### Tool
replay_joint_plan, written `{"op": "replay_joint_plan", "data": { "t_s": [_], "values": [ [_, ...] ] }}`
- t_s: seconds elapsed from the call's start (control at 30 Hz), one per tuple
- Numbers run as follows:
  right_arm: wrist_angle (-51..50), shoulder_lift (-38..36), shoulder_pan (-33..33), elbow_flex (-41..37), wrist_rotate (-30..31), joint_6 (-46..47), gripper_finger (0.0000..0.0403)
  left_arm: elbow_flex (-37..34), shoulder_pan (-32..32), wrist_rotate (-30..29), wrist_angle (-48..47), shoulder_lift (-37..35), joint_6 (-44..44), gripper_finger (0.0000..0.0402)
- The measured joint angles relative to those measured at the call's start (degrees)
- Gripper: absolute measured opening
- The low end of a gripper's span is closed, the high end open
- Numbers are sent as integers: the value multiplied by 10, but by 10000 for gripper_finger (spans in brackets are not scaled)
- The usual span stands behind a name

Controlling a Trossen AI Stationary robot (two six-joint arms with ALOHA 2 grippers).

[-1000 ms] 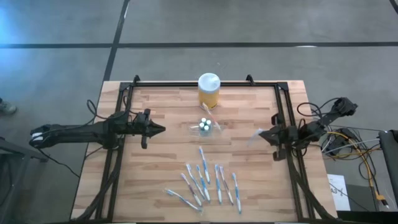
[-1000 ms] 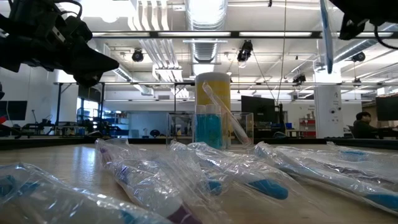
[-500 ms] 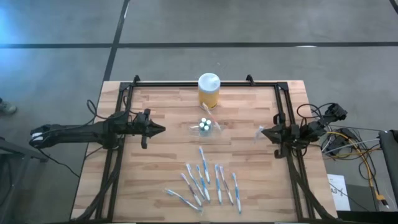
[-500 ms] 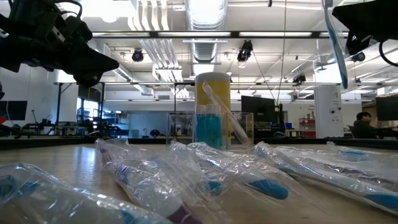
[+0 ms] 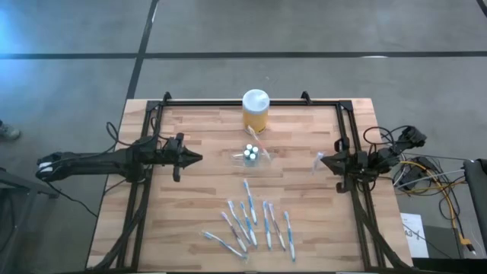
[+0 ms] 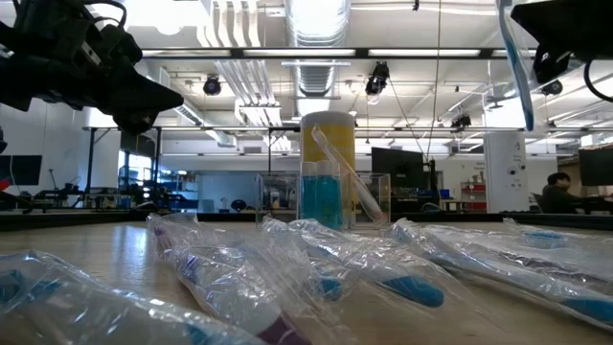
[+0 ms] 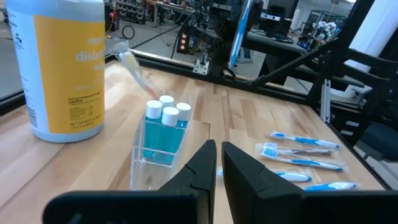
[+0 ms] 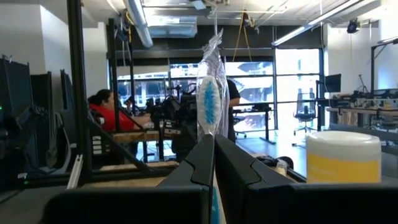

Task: Pick & Place toothbrushing station
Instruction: Put the blue toothbrush into the transparent organizer

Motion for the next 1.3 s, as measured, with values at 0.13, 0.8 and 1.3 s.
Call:
{"op": "replay_joint_plan", "data": {
  "t_s": [0.13, 0.8, 1.3],
  "values": [
    [39, 28, 0, 0, -1, -4, 8, 0, 0, 0, 0, 0, 0, 30],
    [165, 314, -36, 173, -13, -94, 8, 0, 0, 0, 0, 0, -1, 30],
    [254, 511, -138, 302, -137, -135, 8, 0, 0, 2, 0, 0, -1, 30]
  ]
}}
